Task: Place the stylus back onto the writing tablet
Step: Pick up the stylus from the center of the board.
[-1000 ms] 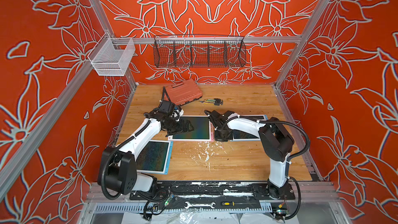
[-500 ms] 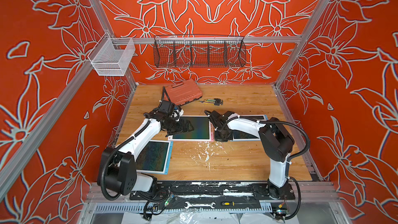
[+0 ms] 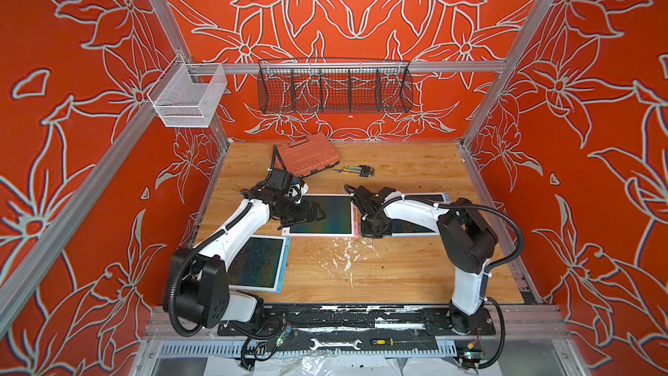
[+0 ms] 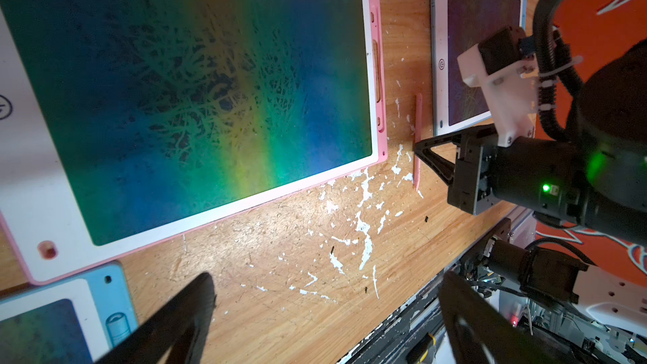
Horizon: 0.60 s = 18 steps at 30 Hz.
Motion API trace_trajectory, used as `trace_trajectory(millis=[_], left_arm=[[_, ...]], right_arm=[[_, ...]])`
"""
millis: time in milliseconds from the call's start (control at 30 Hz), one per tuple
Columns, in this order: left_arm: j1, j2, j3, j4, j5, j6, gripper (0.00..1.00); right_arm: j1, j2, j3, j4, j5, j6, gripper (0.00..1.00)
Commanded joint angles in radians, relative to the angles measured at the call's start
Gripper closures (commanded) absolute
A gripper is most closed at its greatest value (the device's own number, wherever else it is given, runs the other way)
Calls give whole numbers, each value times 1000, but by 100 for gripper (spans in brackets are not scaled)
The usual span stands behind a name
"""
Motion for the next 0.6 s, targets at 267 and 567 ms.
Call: trace_trajectory(millis=[267, 567], left_arm=[[-3, -21, -5, 1, -7, -1, 3], [-3, -14, 3, -4, -7, -1, 3]], right_arm=[[-2, -16, 35, 21, -18, -33, 100], [-1, -37, 61, 22, -20, -43, 100]])
